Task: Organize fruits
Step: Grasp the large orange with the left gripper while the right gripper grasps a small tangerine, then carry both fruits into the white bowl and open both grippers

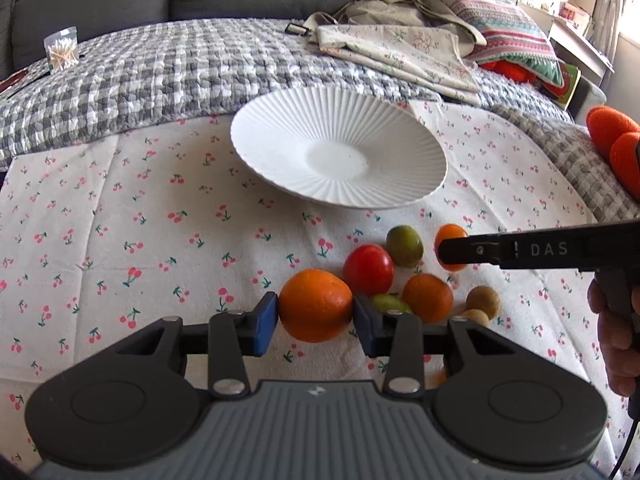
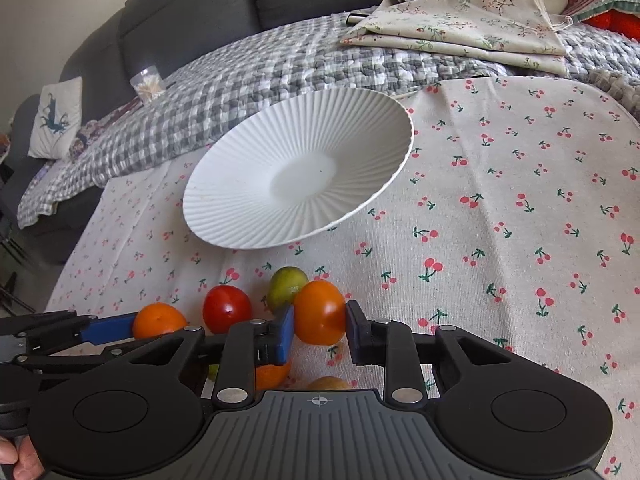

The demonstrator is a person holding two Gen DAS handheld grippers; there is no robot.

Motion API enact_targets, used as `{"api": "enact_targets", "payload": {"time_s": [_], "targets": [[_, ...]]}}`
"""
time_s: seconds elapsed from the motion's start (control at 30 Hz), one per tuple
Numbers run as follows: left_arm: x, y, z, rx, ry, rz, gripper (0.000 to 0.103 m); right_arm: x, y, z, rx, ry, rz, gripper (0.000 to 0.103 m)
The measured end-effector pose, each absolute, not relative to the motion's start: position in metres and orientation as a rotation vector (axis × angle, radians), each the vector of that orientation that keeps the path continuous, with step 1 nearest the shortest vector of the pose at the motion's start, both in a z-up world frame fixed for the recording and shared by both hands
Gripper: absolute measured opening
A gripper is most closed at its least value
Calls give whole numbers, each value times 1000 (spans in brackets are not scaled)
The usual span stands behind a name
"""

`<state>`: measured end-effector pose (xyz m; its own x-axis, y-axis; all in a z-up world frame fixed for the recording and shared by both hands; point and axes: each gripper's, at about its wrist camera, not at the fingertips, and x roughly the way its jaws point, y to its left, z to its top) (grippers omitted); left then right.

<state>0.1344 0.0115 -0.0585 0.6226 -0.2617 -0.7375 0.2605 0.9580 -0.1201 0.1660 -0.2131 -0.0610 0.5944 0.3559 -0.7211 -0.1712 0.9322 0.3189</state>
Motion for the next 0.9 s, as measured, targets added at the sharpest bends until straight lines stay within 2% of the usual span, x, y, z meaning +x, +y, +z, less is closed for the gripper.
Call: {"api": "enact_targets", "payload": {"time_s": [0.47, 0.9], "targets": [[140, 18, -33, -58, 765, -285, 39, 157, -246, -27, 303, 781, 245, 26], [178, 8, -22, -90, 701, -248, 39, 169, -252, -21, 315, 713, 235, 26]]}}
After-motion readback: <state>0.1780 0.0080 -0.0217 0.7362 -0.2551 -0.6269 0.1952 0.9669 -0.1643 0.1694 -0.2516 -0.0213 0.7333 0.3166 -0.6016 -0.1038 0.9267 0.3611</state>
